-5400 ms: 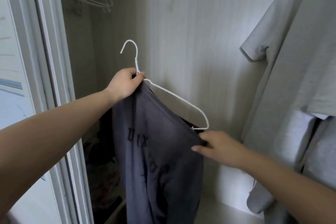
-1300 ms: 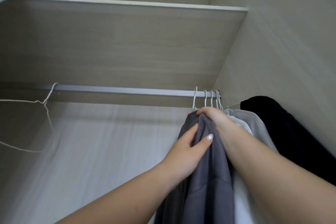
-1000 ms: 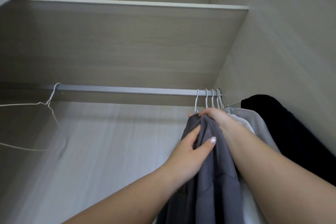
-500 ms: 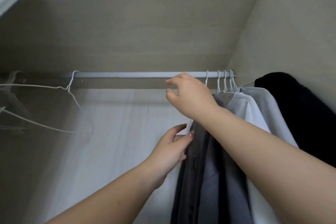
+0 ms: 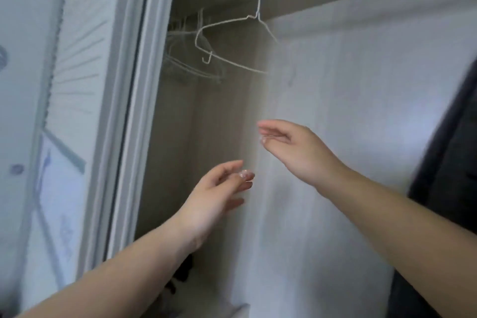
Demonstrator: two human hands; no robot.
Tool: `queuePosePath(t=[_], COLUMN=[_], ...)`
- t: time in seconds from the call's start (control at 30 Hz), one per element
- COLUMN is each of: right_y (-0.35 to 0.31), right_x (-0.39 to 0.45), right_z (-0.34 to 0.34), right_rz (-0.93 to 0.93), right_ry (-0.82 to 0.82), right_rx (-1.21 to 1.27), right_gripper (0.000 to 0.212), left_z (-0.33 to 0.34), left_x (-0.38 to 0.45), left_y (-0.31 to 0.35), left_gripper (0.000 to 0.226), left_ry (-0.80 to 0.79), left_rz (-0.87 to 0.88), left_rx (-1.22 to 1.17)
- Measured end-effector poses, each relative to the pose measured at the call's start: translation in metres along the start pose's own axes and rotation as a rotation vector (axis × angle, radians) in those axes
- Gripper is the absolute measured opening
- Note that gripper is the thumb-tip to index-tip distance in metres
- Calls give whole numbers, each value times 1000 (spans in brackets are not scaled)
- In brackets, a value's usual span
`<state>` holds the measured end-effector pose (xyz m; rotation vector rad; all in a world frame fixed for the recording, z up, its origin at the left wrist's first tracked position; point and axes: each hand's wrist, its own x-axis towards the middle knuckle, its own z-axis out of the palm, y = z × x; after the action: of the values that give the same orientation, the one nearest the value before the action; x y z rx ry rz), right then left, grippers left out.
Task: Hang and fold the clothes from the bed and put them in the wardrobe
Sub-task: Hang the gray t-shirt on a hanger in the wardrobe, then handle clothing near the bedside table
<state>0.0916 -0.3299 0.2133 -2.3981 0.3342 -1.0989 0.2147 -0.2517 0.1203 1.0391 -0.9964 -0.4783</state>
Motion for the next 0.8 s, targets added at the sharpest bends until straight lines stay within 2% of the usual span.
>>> queuePosePath(t=[0.17,0.33,0.53,0.8], right_y=[11,-20,-94,-221], right_x=[-41,-99,-186,-329], right_z=[114,202,272,338], right_rz=[45,38,59,89], right_ry=[-281,-506,-713,-1016], right_rx=[298,500,689,867], right_gripper=[24,27,28,27], left_z=[-92,-159,-193,-211], left_x=[-78,-177,-322,-541], left_y=[-16,-1,25,57], left_gripper=[24,23,23,19], left_ry=[302,481,749,1148], left_rz=[-138,-199,-200,-270], left_rx=[74,195,318,278])
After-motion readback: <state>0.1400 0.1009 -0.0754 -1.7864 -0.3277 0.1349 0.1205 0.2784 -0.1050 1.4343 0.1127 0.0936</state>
